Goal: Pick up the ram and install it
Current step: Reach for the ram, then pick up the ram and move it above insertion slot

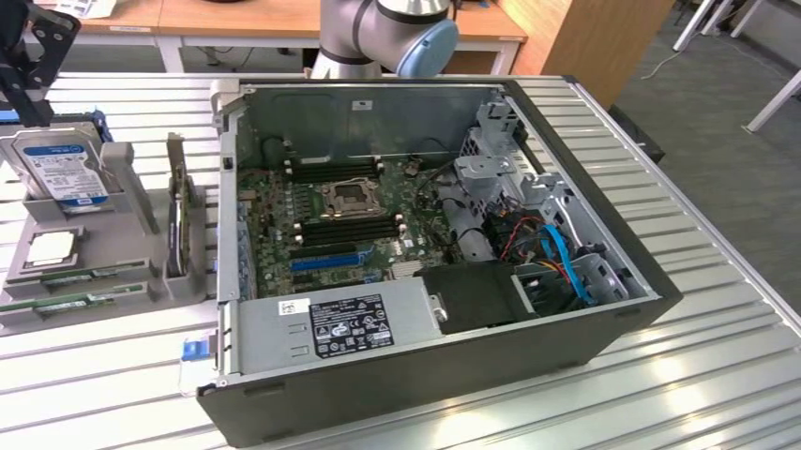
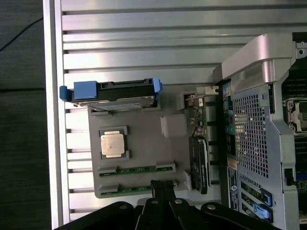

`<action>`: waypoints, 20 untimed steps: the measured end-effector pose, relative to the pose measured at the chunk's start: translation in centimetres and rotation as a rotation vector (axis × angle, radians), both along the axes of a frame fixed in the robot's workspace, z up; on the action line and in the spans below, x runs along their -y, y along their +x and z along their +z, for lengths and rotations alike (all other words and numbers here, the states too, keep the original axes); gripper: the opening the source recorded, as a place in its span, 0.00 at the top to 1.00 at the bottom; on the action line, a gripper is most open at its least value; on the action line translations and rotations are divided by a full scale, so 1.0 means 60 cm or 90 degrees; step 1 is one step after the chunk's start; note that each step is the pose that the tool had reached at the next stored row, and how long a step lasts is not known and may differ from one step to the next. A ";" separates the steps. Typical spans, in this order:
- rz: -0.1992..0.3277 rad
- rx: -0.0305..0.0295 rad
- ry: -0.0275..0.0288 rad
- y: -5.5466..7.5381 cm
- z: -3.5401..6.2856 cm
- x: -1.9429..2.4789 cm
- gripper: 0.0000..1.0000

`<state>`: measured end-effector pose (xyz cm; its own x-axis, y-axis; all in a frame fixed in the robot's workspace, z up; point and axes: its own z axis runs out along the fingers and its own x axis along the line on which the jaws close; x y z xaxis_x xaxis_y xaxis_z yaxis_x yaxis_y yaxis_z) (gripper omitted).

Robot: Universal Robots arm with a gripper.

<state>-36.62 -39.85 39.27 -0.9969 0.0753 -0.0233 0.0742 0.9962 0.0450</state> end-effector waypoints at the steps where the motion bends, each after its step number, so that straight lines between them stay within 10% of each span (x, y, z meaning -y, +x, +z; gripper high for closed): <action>1: 0.000 0.0000 0.0000 0.000 0.000 0.0000 0.90; 20: 0.000 0.0000 0.0000 0.000 0.000 0.0164 0.90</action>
<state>-36.62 -40.84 39.26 -0.9969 0.0753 -0.0233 0.0742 0.9962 0.0451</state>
